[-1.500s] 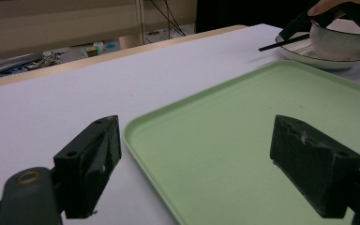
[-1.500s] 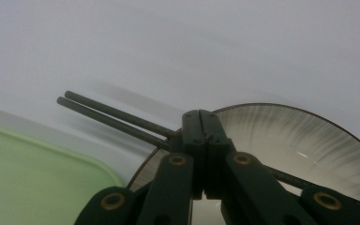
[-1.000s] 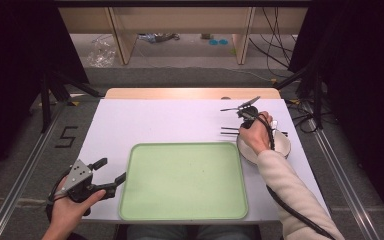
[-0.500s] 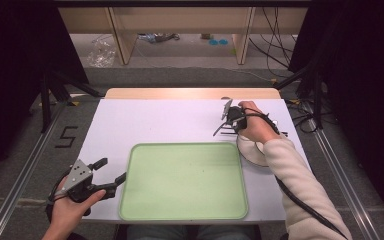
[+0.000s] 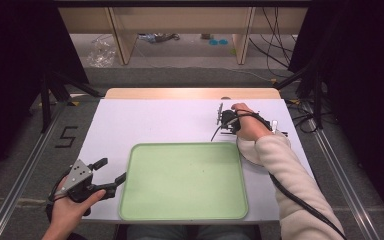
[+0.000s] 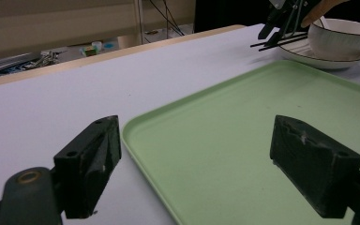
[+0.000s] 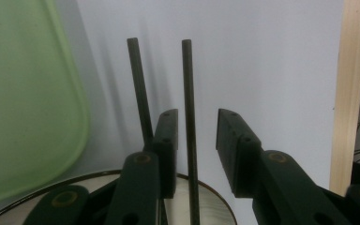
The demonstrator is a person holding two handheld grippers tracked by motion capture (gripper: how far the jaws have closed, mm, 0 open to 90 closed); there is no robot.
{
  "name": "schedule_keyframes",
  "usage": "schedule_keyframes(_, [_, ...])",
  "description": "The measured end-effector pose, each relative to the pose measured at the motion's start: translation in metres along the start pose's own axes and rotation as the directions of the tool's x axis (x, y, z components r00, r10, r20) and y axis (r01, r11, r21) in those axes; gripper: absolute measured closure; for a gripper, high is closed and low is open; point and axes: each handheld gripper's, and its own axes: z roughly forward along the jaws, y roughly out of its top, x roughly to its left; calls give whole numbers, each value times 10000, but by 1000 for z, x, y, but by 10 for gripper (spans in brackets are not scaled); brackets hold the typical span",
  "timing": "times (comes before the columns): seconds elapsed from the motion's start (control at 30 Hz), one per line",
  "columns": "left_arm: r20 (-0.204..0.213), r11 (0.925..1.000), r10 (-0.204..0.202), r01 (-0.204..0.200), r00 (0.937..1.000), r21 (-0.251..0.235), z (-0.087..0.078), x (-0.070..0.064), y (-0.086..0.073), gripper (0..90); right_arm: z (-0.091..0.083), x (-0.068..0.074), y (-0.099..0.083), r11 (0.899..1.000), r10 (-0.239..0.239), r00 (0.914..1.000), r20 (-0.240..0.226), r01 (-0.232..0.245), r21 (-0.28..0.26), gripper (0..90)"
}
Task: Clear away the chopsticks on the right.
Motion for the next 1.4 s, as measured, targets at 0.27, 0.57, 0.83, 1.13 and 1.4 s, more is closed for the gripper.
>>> schedule_keyframes(0.27, [5, 10000, -5, 5, 10000, -3, 0, 0, 0, 167, 7, -3, 1, 10000, 2, 9997, -230, -4, -55, 824])
schedule_keyframes(0.57, [28, 10000, 2, -2, 10000, -7, 0, 0, 0, 168, 5, -2, -1, 9999, -68, 9999, 76, 68, -84, 878])
schedule_keyframes(0.83, [12, 10000, -9, 9, 10000, -5, 0, 0, 0, 168, -10, -6, -1, 9982, -97, 9975, 704, 138, -586, 879])
schedule_keyframes(1.13, [8, 10000, -16, 16, 10000, -13, 0, 0, 0, 168, -34, -9, -2, 9866, 425, 9898, 1356, -202, -1616, 879])
schedule_keyframes(1.4, [2, 10000, -26, 26, 10000, -14, 0, 0, 0, 168, -54, -11, -1, 9680, 851, 9803, 1780, -391, -2478, 880])
